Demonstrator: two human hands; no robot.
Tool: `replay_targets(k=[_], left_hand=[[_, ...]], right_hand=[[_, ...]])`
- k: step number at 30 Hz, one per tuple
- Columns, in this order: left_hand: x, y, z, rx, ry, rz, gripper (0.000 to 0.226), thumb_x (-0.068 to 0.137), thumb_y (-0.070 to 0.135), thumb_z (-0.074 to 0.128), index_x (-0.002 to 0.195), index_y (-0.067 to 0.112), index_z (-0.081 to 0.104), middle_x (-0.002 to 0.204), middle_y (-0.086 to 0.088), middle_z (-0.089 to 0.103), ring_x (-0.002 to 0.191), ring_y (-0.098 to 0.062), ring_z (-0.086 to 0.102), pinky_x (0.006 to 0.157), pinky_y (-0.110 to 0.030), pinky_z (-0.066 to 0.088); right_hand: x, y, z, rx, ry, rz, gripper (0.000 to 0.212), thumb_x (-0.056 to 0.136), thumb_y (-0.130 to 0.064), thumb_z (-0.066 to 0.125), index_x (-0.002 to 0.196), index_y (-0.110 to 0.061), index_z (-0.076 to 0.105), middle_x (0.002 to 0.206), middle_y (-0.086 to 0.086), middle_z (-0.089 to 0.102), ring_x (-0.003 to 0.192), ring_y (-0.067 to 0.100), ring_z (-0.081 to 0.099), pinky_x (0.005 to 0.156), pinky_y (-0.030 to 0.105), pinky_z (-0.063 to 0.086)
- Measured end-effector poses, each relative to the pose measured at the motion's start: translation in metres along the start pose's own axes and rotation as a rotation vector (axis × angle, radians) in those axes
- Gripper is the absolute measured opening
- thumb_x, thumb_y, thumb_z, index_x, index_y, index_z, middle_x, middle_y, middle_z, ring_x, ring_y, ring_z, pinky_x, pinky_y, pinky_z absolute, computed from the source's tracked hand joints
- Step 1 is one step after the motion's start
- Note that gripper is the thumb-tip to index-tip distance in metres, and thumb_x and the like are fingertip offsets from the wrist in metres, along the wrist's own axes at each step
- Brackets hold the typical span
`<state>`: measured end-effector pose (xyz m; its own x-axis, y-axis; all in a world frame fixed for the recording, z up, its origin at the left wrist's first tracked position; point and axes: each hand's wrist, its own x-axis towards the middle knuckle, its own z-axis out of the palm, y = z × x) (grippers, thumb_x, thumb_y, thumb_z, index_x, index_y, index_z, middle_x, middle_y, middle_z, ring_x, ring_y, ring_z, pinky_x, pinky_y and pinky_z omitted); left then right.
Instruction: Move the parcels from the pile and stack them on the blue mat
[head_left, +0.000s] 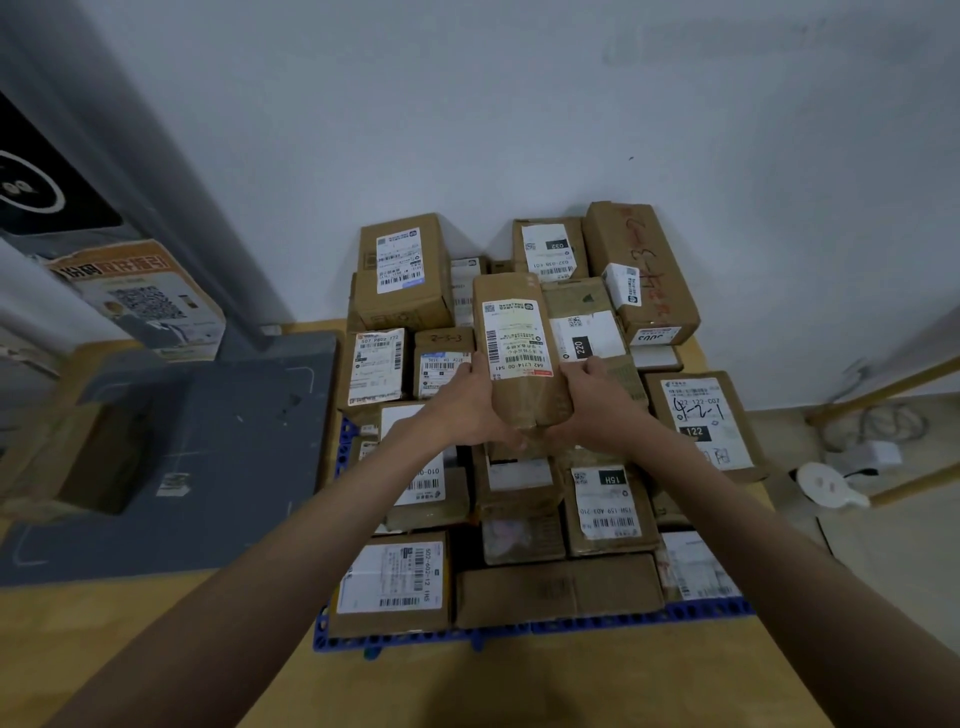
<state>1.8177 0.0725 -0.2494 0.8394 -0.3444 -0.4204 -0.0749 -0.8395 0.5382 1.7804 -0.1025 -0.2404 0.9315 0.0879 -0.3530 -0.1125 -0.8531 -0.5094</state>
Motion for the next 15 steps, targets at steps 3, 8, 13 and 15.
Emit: replay_targets(k=[3, 8, 13, 15], left_hand=[[0.000, -0.001, -0.002, -0.002, -0.018, -0.014, 0.128, 0.059, 0.041, 0.091, 0.152, 0.010, 0.008, 0.144, -0.010, 0.036, 0.129, -0.026, 0.040, 0.104, -0.043, 0.043], [-0.005, 0.003, -0.006, 0.032, -0.050, -0.012, 0.127, 0.061, 0.041, 0.090, 0.153, 0.010, 0.008, 0.144, -0.009, 0.036, 0.130, -0.027, 0.041, 0.104, -0.042, 0.043], [-0.024, 0.006, -0.015, 0.116, -0.098, -0.013, 0.119, 0.062, 0.043, 0.089, 0.152, 0.010, 0.017, 0.139, -0.008, 0.040, 0.120, -0.024, 0.049, 0.093, -0.039, 0.053], [-0.035, 0.005, -0.022, 0.159, -0.104, -0.017, 0.109, 0.065, 0.044, 0.087, 0.149, 0.009, 0.027, 0.124, -0.008, 0.050, 0.102, -0.022, 0.059, 0.077, -0.035, 0.057]], right_hand=[[0.000, -0.002, 0.003, -0.023, 0.014, 0.011, 0.080, 0.072, -0.034, 0.081, 0.136, -0.011, 0.038, 0.137, 0.008, 0.030, 0.122, 0.027, 0.045, 0.101, 0.041, 0.046], [-0.003, -0.007, 0.001, -0.015, -0.009, 0.044, 0.080, 0.074, -0.033, 0.078, 0.138, -0.013, 0.036, 0.139, 0.010, 0.027, 0.124, 0.029, 0.045, 0.103, 0.043, 0.045], [-0.015, -0.012, -0.005, -0.059, -0.017, 0.059, 0.075, 0.078, -0.038, 0.073, 0.138, -0.010, 0.037, 0.144, 0.011, 0.032, 0.126, 0.031, 0.045, 0.103, 0.047, 0.045], [-0.024, -0.016, -0.009, -0.092, -0.019, 0.046, 0.069, 0.078, -0.042, 0.072, 0.133, -0.011, 0.044, 0.142, 0.012, 0.040, 0.123, 0.029, 0.047, 0.102, 0.045, 0.045]])
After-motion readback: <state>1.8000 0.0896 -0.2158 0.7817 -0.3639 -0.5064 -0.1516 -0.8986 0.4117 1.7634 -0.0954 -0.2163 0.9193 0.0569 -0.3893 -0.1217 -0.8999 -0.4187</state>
